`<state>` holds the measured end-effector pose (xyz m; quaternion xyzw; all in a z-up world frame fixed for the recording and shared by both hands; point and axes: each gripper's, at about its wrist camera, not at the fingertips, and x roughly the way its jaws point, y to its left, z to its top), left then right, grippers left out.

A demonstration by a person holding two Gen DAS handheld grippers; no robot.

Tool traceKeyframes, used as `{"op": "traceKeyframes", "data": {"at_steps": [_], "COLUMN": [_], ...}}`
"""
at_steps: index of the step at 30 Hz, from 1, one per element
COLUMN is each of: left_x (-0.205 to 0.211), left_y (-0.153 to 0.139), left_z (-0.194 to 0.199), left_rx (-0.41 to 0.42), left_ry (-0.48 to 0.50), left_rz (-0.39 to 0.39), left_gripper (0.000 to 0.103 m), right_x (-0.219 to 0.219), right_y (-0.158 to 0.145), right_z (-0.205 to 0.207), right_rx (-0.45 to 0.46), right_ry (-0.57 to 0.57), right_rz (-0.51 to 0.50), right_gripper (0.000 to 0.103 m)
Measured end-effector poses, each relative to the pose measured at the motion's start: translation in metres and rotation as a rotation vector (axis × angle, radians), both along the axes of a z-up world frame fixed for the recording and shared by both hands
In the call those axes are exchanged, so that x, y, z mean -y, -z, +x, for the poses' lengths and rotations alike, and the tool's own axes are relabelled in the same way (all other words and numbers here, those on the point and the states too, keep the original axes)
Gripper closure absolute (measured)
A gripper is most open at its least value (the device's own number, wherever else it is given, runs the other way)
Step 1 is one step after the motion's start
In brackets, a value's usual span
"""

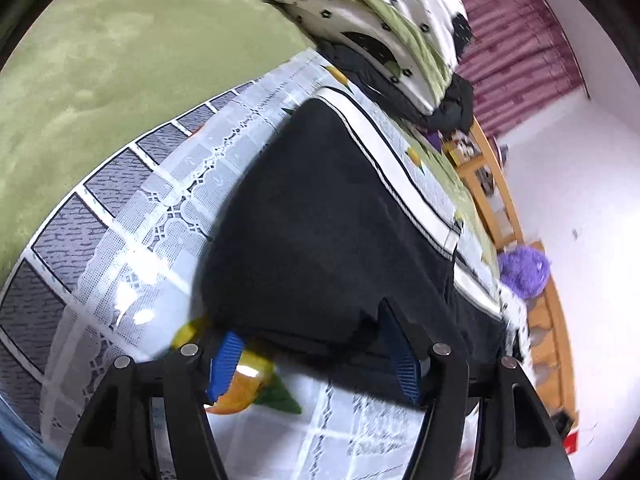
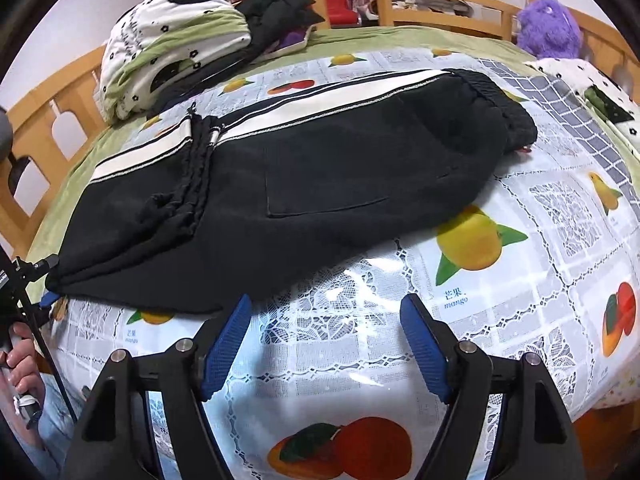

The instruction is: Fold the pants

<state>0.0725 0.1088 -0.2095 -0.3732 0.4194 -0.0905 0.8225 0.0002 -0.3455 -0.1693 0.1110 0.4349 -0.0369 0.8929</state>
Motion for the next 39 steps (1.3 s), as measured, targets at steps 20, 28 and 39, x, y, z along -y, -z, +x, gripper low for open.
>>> {"op": "traceKeyframes", "data": {"at_steps": [20, 28, 39], "left_x": [0.150, 0.289, 0.405], "left_y": [-0.146, -0.188, -0.150], "left_z": [-0.014, -0.006, -0.029], "left_rx": [0.341, 0.485, 0.503], "left_ry": [0.032, 0.331, 0.714], "left_rz": [0.801, 0.692, 0.506], "left_gripper": [0.092, 0.093, 0.101], "right_x": [0.032, 0.090, 0.128], "right_y": [-0.018, -0.023, -0.018], "right_z": [-0.025, -0.037, -0.060], "right_rx": [0.116, 0.107, 0.076], "right_ry": [-0.083, 0.021, 0.108], "right_rz": [0.020, -0.003, -0.009], "right_gripper": [0.039, 0.039, 0.039]}}
